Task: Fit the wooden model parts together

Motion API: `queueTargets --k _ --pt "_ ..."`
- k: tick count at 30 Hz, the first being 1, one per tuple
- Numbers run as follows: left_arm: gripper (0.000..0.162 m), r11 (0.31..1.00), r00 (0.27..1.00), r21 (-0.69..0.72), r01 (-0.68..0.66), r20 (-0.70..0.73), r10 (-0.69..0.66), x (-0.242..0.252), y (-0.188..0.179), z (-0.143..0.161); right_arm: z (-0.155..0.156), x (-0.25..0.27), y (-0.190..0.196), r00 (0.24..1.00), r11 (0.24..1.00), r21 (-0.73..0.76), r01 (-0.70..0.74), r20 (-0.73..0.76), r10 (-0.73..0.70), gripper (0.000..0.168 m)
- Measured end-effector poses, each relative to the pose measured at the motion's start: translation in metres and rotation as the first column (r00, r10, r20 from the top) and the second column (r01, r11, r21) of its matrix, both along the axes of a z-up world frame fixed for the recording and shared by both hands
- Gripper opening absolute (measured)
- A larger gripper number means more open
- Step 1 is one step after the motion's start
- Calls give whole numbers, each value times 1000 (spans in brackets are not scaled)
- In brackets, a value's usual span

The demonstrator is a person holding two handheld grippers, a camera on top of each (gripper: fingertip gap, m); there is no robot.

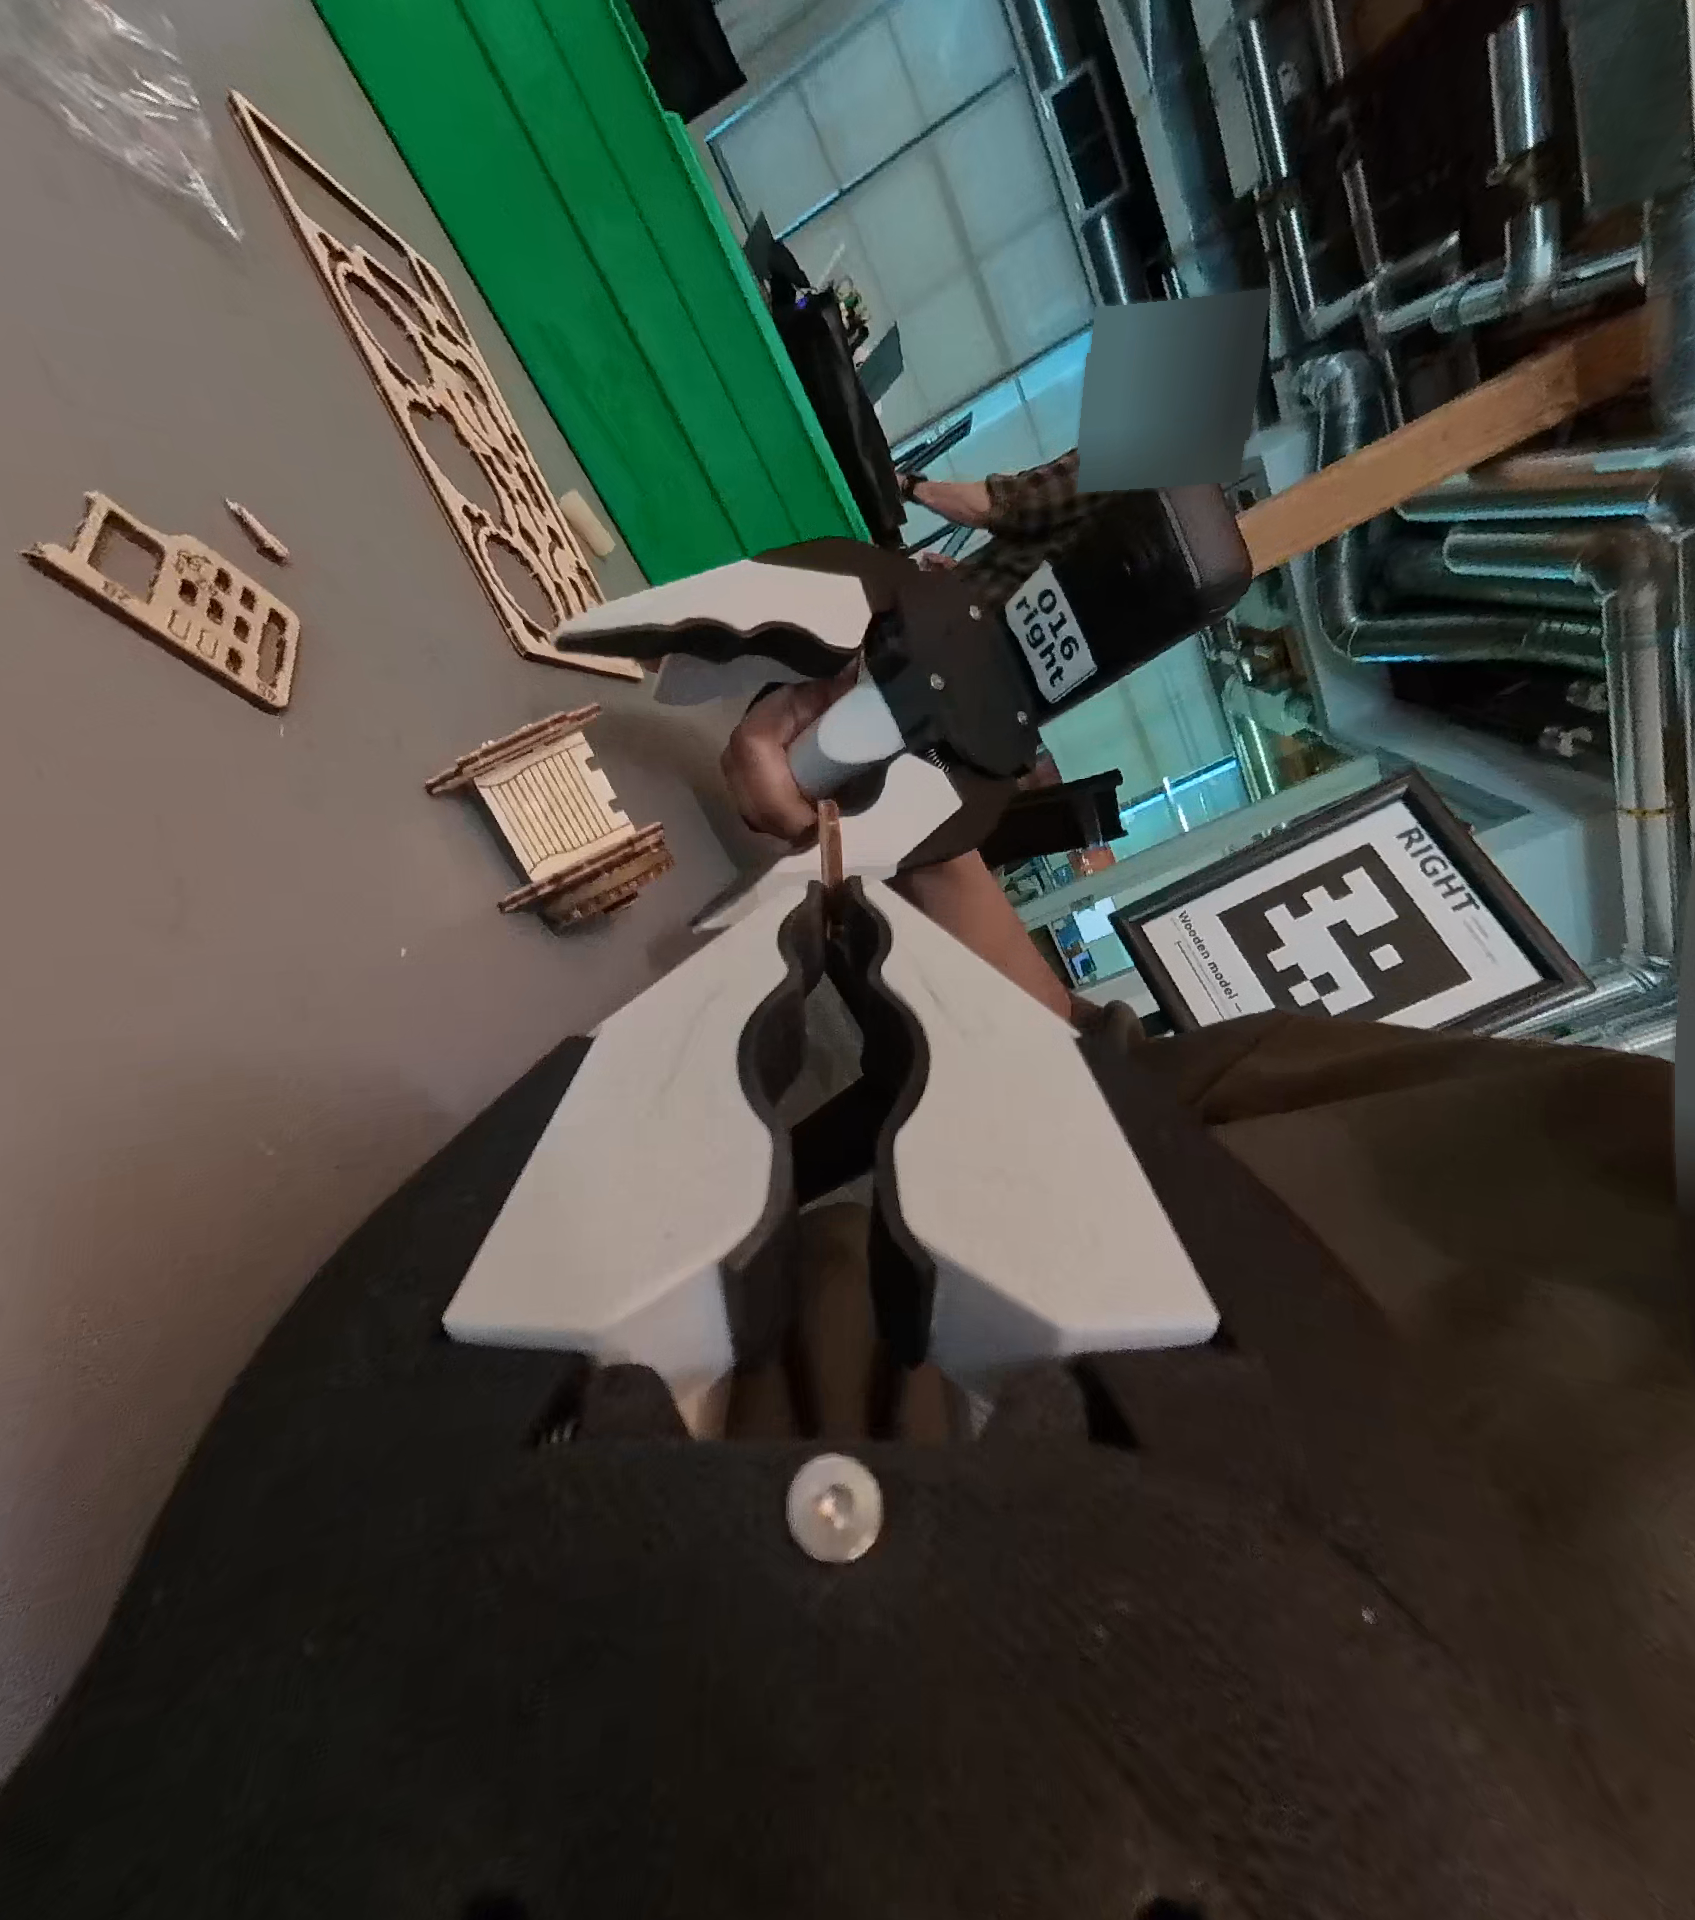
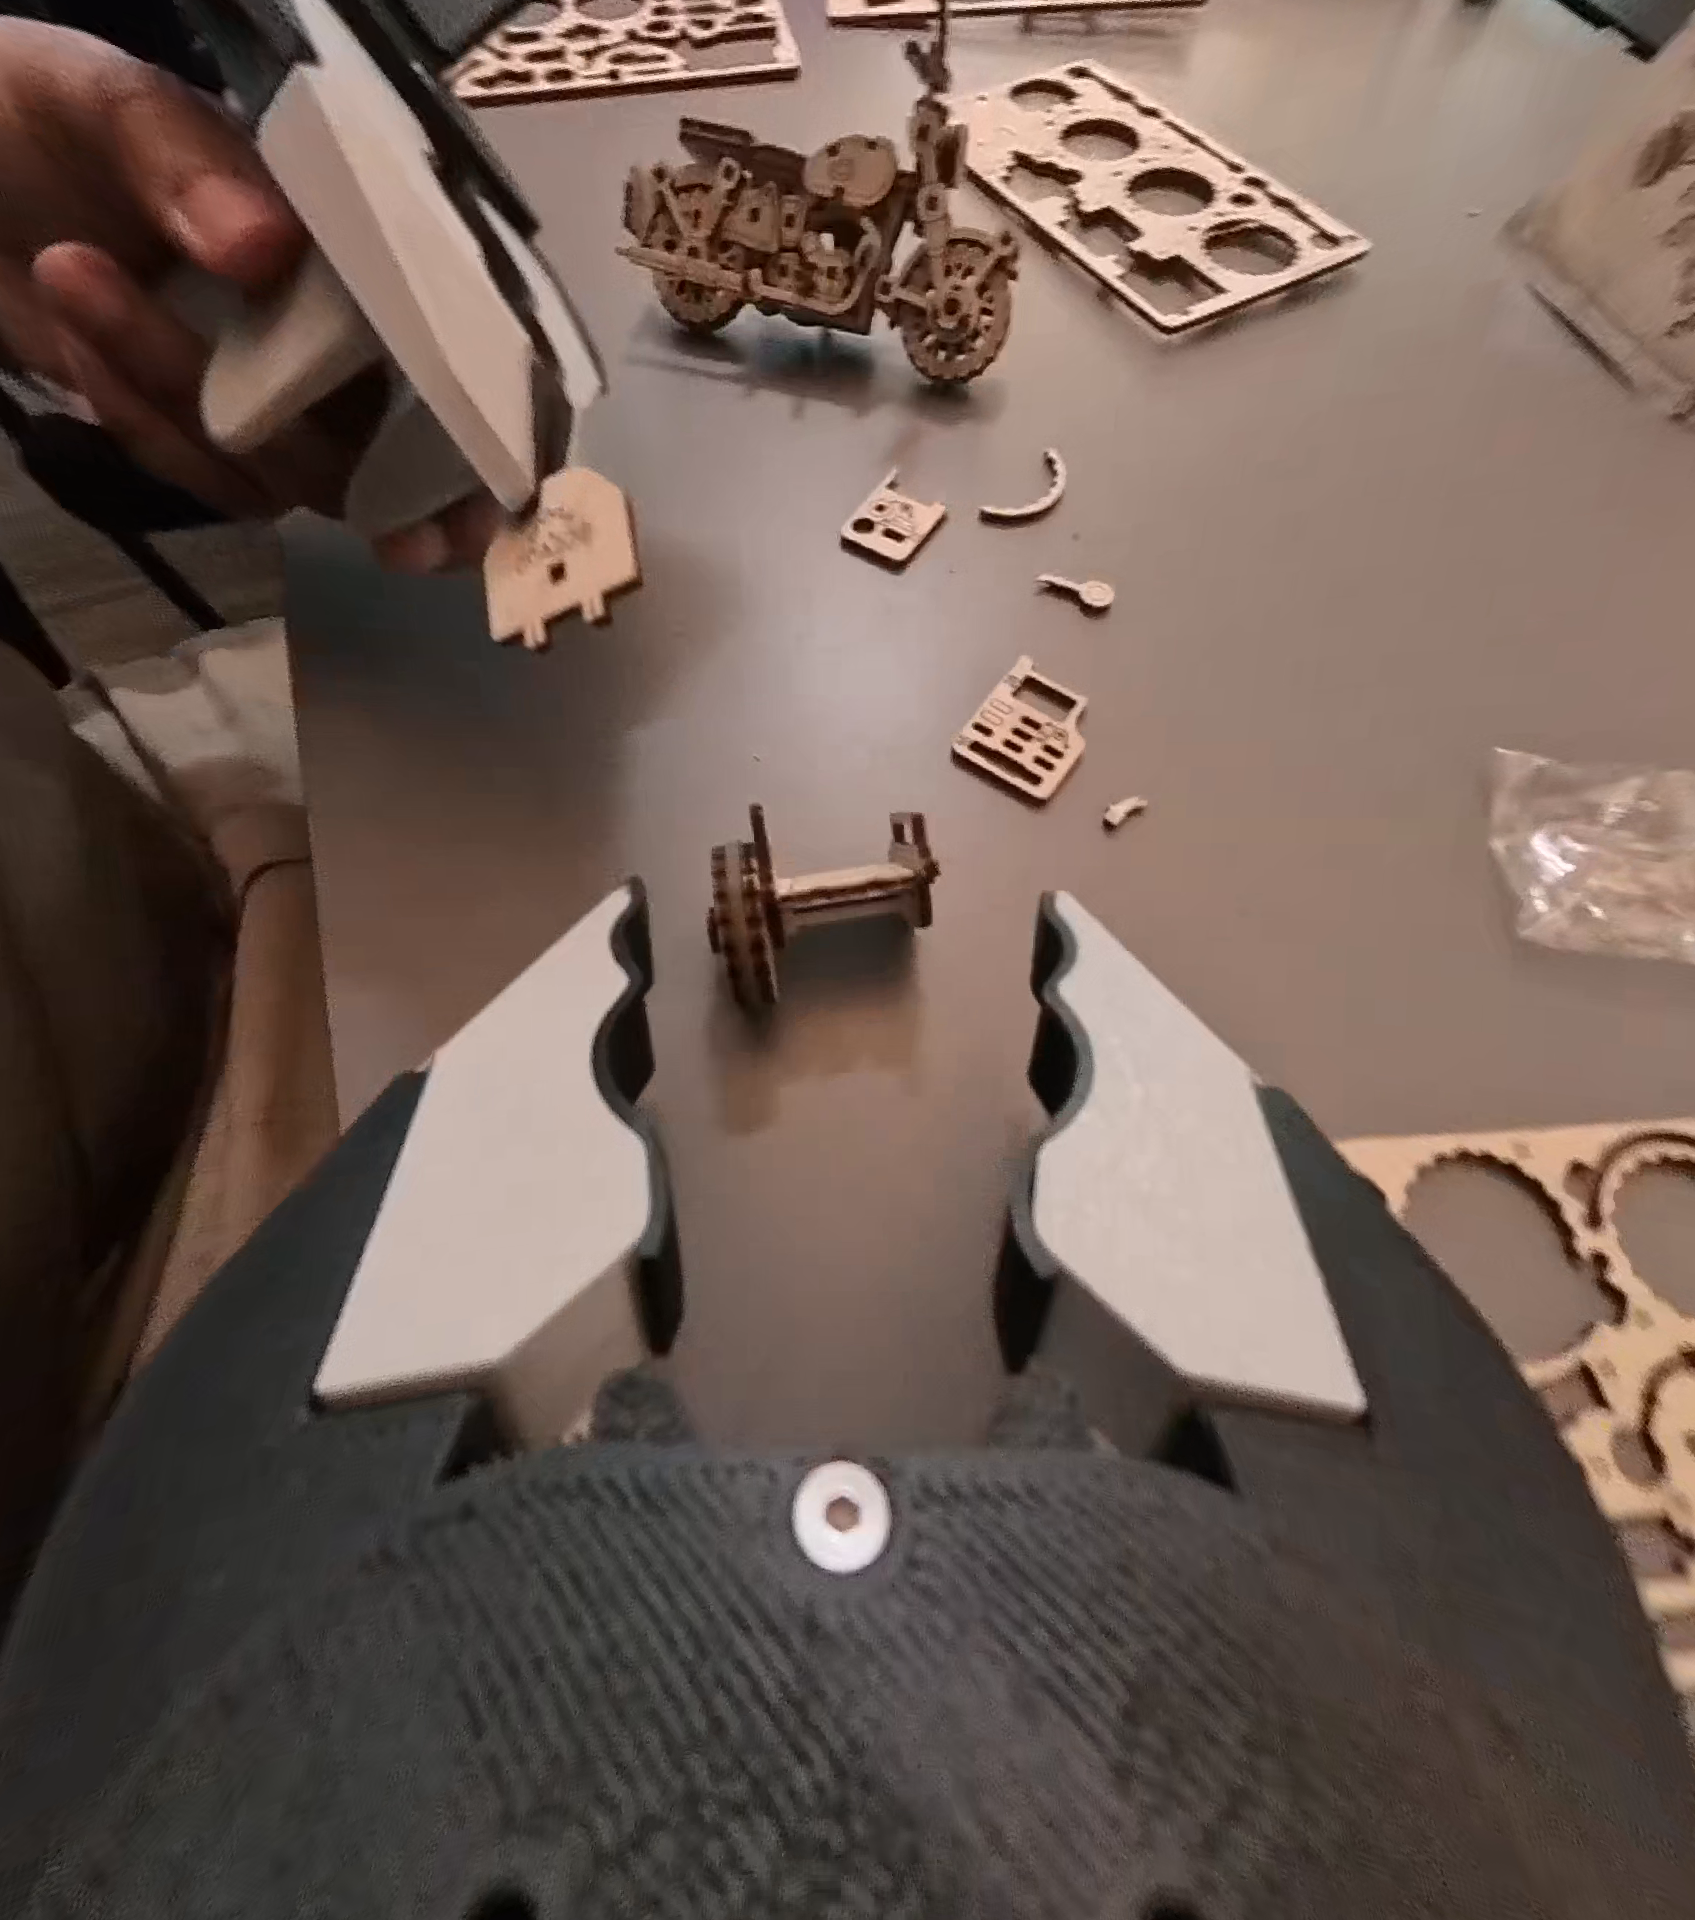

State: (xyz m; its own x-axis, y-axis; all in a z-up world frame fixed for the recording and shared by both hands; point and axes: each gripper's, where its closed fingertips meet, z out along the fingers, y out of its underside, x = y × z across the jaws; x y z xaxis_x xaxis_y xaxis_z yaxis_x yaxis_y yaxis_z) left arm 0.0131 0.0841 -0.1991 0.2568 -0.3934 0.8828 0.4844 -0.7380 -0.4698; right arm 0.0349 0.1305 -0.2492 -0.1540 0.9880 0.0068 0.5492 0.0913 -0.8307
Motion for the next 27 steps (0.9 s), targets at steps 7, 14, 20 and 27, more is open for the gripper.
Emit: queueTargets --k 7,14,20,27 --pt "0 1000 999 -23 -7 35 8 -7 5 -4 -21 -12 -7 993 995 30 -94 77 92 61" --pt "0 999 999 -34 -21 -28 20 -5 7 -14 -11 -16 -12 996 996 34 -85 29 84 50" --pt "0 995 992 -15 -98 -81 96 -13 14 -11 -9 -21 -22 997 987 151 -53 65 44 50" --pt "0 987 999 -154 -47 -8 46 -8 10 -26 -18 -18 -34 991 974 215 -77 127 50 50"
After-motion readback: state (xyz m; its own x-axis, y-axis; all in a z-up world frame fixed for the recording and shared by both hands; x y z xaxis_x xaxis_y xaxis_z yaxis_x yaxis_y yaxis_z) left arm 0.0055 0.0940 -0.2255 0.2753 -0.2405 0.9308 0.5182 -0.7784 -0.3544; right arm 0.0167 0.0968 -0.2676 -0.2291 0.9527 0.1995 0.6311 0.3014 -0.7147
